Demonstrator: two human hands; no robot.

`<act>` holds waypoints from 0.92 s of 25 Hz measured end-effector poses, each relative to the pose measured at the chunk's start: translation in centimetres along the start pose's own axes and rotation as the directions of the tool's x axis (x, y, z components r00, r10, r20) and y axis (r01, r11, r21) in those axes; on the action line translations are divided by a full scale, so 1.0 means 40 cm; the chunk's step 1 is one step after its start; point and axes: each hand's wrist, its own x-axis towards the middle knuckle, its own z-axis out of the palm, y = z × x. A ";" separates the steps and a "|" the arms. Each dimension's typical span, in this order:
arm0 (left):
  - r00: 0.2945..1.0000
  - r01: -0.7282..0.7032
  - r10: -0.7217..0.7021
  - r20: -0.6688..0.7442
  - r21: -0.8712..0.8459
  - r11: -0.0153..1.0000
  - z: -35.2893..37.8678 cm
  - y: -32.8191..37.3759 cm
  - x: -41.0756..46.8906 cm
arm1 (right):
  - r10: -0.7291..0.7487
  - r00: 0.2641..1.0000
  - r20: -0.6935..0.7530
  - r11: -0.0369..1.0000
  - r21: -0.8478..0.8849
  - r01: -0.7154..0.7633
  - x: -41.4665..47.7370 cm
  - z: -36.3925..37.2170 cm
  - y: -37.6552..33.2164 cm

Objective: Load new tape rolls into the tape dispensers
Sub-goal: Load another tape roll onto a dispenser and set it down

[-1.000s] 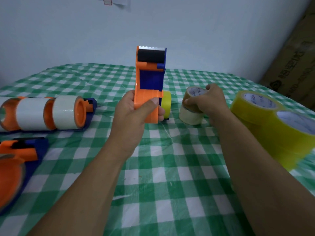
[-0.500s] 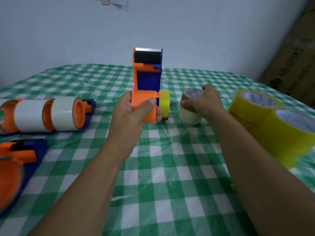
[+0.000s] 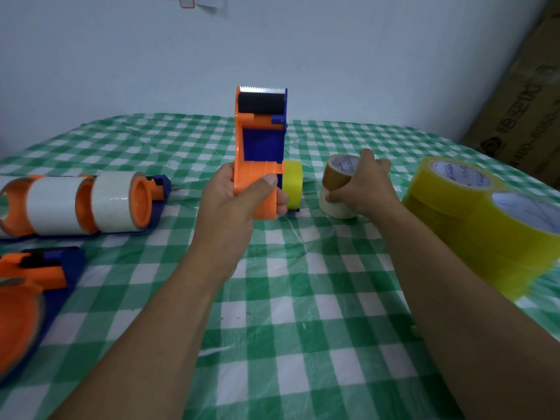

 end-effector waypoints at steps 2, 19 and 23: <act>1.000 0.002 -0.002 0.001 0.000 1.000 0.001 -0.002 0.000 | 0.002 1.000 0.001 1.000 0.004 -0.002 0.000 -0.001 0.001; 0.996 0.086 -0.087 0.014 0.059 0.995 0.089 0.083 -0.052 | -0.161 0.985 -0.067 0.981 -0.118 0.153 -0.154 -0.200 -0.088; 0.994 0.109 -0.110 -0.001 0.092 0.990 0.122 0.108 -0.086 | -0.198 0.968 -0.152 0.928 -0.348 0.135 -0.203 -0.266 -0.077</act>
